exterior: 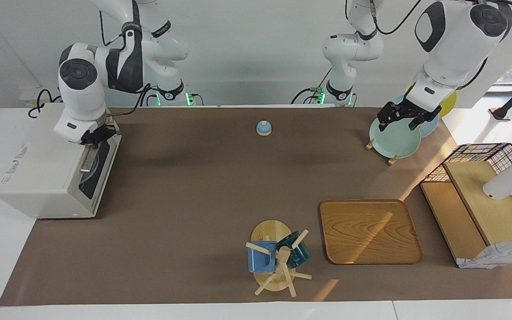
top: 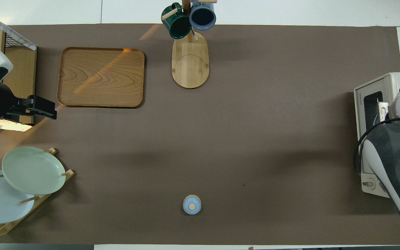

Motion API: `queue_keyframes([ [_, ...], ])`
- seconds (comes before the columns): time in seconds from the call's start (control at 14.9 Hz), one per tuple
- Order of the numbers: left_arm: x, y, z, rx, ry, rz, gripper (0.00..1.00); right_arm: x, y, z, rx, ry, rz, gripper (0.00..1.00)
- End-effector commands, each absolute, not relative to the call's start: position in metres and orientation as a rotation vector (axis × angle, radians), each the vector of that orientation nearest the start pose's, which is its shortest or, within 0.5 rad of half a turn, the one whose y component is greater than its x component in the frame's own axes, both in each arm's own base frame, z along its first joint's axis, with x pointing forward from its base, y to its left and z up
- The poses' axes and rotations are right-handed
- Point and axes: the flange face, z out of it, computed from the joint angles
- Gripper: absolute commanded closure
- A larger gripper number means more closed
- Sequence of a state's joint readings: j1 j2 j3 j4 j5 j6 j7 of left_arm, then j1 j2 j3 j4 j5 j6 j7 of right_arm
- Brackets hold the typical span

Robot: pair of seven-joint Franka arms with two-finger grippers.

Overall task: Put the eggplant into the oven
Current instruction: 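Push the oven door shut with the right gripper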

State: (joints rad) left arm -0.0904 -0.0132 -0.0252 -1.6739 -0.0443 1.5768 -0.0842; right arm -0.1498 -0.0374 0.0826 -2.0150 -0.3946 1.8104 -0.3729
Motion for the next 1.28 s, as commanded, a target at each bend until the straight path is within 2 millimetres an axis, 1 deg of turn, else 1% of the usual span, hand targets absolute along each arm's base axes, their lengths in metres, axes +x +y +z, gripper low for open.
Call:
queue_keyframes([
  [0.0, 0.539, -0.066, 0.586, -3.176, 0.038, 0.133, 0.00, 0.528, -0.075, 0.493, -3.350, -0.653, 0.411, 0.98],
  [0.07, 0.539, -0.066, 0.586, -3.176, 0.038, 0.133, 0.00, 0.531, -0.071, 0.522, -3.334, -0.617, 0.381, 0.85],
  [0.13, 0.539, -0.066, 0.586, -3.176, 0.038, 0.133, 0.00, 0.532, -0.066, 0.548, -3.324, -0.592, 0.365, 0.61],
  [0.2, 0.539, -0.066, 0.586, -3.176, 0.038, 0.133, 0.00, 0.532, -0.059, 0.564, -3.300, -0.576, 0.328, 0.43],
  [0.27, 0.539, -0.066, 0.586, -3.176, 0.038, 0.133, 0.00, 0.531, -0.056, 0.579, -3.271, -0.550, 0.265, 0.12],
  [0.34, 0.539, -0.066, 0.585, -3.175, 0.038, 0.136, 0.00, 0.530, -0.052, 0.588, -3.243, -0.531, 0.218, 0.00],
  [0.4, 0.539, -0.066, 0.586, -3.176, 0.038, 0.133, 0.00, 0.530, -0.050, 0.592, -3.218, -0.513, 0.185, 0.00],
  [0.47, 0.539, -0.066, 0.586, -3.176, 0.038, 0.133, 0.00, 0.532, -0.049, 0.591, -3.199, -0.500, 0.160, 0.00],
  [0.54, 0.539, -0.066, 0.586, -3.176, 0.038, 0.133, 0.00, 0.532, -0.048, 0.594, -3.184, -0.478, 0.144, 0.00],
  [0.67, 0.539, -0.066, 0.586, -3.176, 0.038, 0.133, 0.00, 0.533, -0.053, 0.596, -3.192, -0.438, 0.111, 0.00],
  [0.81, 0.539, -0.066, 0.586, -3.176, 0.038, 0.133, 0.00, 0.533, -0.042, 0.595, -3.181, -0.478, 0.110, 0.00],
  [0.94, 0.539, -0.066, 0.586, -3.176, 0.038, 0.133, 0.00, 0.529, -0.041, 0.591, -3.178, -0.463, 0.121, 0.00],
  [1.01, 0.539, -0.066, 0.586, -3.176, 0.038, 0.133, 0.00, 0.531, -0.034, 0.590, -3.166, -0.481, 0.106, 0.00],
  [1.07, 0.539, -0.066, 0.586, -3.176, 0.038, 0.133, 0.00, 0.532, -0.013, 0.593, -3.157, -0.533, 0.098, 0.00],
  [1.21, 0.539, -0.066, 0.586, -3.176, 0.038, 0.133, 0.00, 0.532, -0.021, 0.595, -3.163, -0.304, 0.091, 0.00],
])
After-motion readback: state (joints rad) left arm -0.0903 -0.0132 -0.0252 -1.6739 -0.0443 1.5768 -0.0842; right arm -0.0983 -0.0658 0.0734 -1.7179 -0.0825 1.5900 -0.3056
